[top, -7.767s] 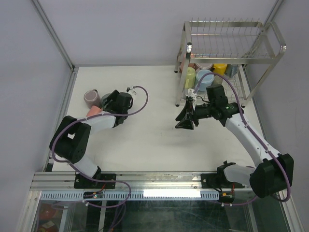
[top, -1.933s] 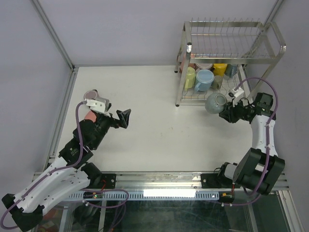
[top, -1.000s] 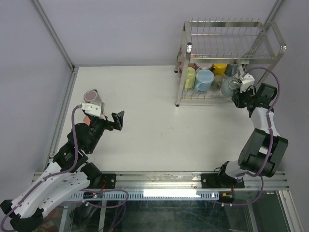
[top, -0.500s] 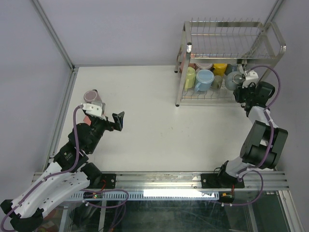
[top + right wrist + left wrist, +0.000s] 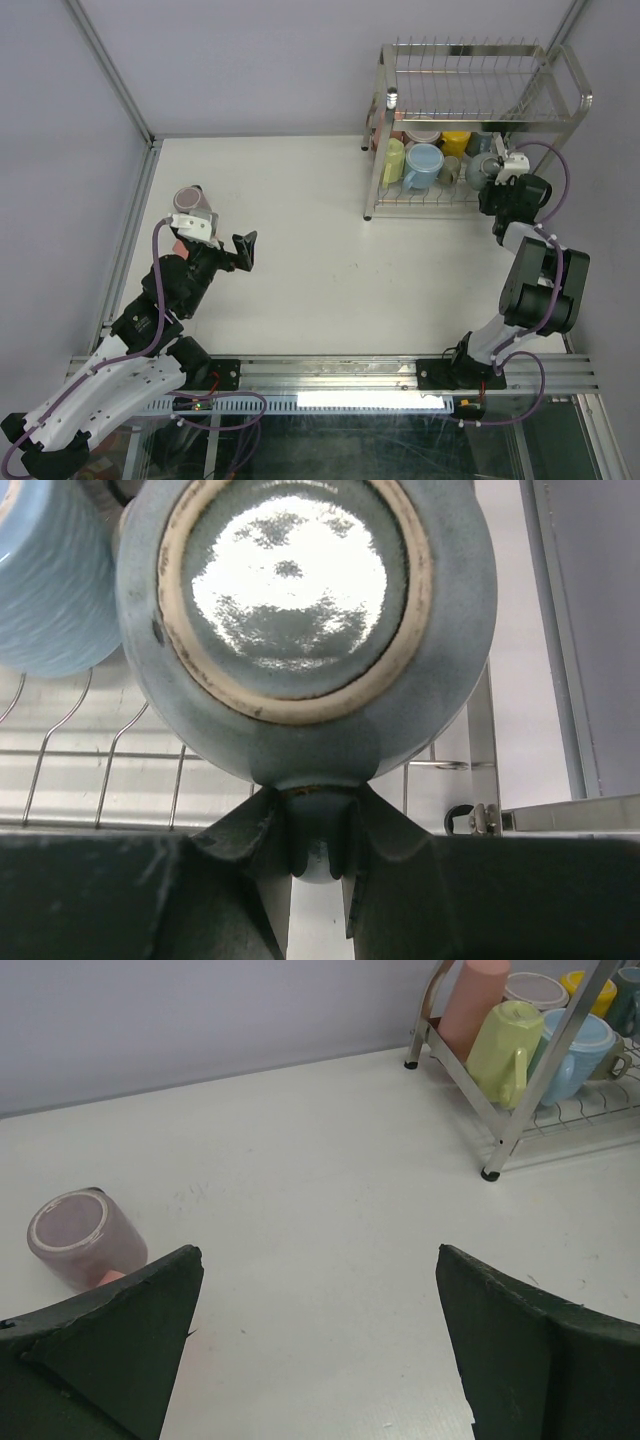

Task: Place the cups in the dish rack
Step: Turn the cup upside down in the dish rack.

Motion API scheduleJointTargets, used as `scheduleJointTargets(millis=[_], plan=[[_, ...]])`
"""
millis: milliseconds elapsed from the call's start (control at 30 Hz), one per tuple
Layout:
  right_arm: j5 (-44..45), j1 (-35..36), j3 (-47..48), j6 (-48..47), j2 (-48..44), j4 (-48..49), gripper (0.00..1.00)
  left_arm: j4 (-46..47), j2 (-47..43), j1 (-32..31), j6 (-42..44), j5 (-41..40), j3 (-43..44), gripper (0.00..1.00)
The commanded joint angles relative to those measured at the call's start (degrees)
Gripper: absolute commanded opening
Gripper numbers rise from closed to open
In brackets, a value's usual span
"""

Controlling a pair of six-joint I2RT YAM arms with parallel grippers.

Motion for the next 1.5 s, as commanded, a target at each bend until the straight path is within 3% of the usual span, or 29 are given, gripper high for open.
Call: scheduleJointTargets(millis=[0, 700, 1467], plan=[[2.6, 0.0, 3.3, 4.0, -0.2, 13.5, 0.00, 1.2, -0.7, -0.3, 1.3, -1.6, 0.2, 0.99], [7.5, 2.8, 6.2, 7.1, 6.0, 17.0, 0.01, 1.2, -0.3, -0.3, 1.3, -2.0, 0.1, 0.99], [9.2, 2.8, 9.4, 7.1, 9.7, 13.7, 0.31, 1.3, -0.1, -0.3, 1.3, -2.2, -0.1, 0.99]])
